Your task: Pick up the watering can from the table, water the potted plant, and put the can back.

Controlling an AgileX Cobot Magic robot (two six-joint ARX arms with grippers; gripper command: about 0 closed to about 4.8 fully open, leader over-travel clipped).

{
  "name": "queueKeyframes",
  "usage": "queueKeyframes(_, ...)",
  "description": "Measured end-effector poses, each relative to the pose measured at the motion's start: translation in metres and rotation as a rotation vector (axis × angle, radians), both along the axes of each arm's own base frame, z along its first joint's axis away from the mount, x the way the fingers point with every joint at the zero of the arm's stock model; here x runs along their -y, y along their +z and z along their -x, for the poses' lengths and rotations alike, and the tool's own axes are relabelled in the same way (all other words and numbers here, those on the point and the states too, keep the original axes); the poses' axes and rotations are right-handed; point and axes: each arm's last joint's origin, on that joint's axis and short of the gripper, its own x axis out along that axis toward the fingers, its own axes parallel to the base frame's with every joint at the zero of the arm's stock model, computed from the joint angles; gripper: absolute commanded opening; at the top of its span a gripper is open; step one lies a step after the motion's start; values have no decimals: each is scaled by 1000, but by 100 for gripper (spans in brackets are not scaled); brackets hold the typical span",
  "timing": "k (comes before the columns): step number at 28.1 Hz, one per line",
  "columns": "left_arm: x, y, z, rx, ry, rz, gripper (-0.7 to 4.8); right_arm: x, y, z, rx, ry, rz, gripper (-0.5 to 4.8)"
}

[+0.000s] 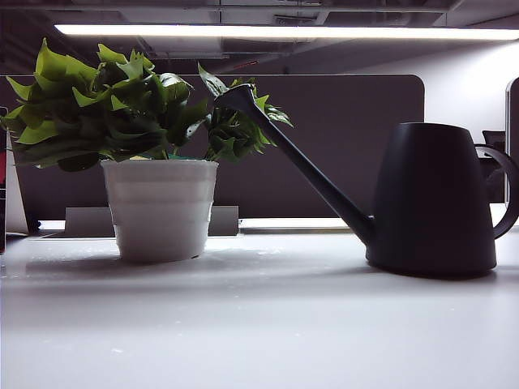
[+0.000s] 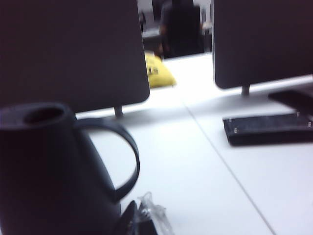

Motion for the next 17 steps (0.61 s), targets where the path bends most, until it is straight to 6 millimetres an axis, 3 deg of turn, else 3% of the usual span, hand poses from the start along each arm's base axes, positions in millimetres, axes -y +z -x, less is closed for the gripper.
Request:
queueKeyframes(10, 0, 3, 0, 26, -6, 1, -5, 0, 0, 0, -15, 1, 3, -1)
queueKeyframes(14, 0, 11, 1, 84, -7, 19, -5, -1, 22, 7, -15, -3, 40, 1)
queueKeyframes(15, 0, 16, 2, 97, -9, 35, -5, -1, 34, 11, 4, -4, 51, 19)
queueKeyframes(16, 0, 22, 4, 112, -11, 47, -5, -1, 45, 15, 8, -5, 65, 76)
queueKeyframes(17, 0, 28, 5, 132, -17, 60, -4, -1, 52, 19, 11, -7, 78, 181)
